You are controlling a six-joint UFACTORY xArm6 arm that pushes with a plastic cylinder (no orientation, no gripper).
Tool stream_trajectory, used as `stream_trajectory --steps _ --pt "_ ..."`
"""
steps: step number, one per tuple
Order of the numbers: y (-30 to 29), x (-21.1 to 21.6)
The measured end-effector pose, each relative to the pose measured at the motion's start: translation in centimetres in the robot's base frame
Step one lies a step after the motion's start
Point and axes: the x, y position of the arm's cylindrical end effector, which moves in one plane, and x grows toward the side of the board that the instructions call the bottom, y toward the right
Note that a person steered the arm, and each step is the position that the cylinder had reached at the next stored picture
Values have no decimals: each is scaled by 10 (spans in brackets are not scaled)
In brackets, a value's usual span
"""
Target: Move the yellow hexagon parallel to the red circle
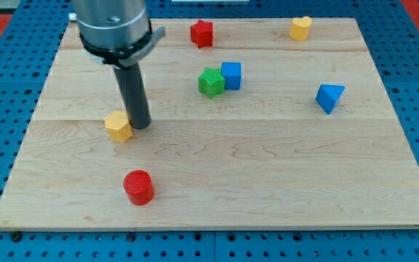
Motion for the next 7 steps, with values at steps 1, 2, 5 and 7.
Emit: stream_trajectory --steps 1,2,5,7 --pt "-54 -15" --pt "-56 44" --pt "-72 96" --pt "-98 41"
